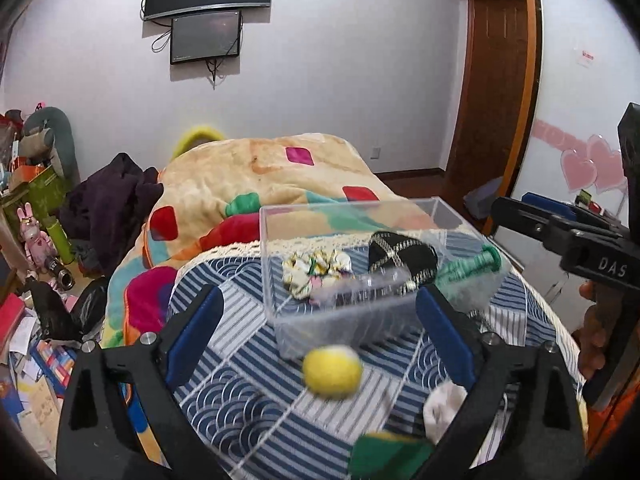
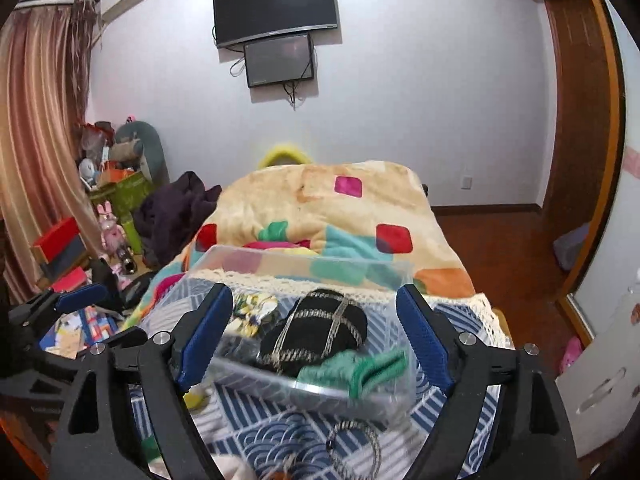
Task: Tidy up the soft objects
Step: 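Drop white drawstring bag with right tool while left tool drops sponge into box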
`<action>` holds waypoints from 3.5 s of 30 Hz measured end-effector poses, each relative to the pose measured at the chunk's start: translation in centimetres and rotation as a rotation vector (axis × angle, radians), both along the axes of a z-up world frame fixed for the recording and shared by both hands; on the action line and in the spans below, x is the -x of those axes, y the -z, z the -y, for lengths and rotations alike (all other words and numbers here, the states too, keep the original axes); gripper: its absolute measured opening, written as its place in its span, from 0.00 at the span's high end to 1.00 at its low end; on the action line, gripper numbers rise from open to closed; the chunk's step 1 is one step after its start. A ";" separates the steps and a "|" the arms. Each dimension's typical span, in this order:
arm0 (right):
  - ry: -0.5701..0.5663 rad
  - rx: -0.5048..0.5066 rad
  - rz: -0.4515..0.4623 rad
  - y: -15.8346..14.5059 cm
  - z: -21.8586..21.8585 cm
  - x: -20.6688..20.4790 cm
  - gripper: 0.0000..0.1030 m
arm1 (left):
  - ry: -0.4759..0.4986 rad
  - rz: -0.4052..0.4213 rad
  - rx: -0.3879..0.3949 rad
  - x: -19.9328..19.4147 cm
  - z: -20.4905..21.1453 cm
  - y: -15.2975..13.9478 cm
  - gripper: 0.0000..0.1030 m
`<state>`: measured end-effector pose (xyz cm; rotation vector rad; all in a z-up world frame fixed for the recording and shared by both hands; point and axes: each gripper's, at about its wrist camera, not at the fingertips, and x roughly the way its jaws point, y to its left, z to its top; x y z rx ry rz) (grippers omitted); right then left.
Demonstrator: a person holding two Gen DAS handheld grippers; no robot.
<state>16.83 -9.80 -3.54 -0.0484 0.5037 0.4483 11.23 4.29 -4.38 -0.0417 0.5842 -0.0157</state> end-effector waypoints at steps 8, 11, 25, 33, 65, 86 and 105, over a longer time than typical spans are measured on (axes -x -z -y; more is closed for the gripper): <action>-0.084 -0.007 -0.043 1.6 -0.2 2.7 0.20 | -0.002 -0.059 -0.035 3.5 0.6 2.8 0.02; -0.118 0.013 -0.056 2.7 -1.0 4.2 0.20 | -0.007 -0.105 -0.058 4.5 0.8 4.4 0.02; -0.186 0.003 -0.266 9.6 -3.2 5.1 0.20 | 0.013 -0.192 0.002 6.6 1.5 7.6 0.02; -0.130 0.014 -0.287 11.3 -1.2 5.5 0.29 | 0.045 -0.189 0.007 5.4 3.1 8.2 0.02; -0.025 -0.023 -0.193 7.8 3.8 6.1 0.80 | 0.216 -0.204 0.109 4.3 6.9 8.9 0.61; -0.030 -0.076 -0.038 2.4 2.1 4.3 0.79 | 0.085 0.036 0.043 1.8 2.1 0.7 0.64; -0.023 0.061 0.057 0.7 -3.6 -2.6 0.79 | 0.034 0.005 -0.008 -8.0 1.2 0.1 0.64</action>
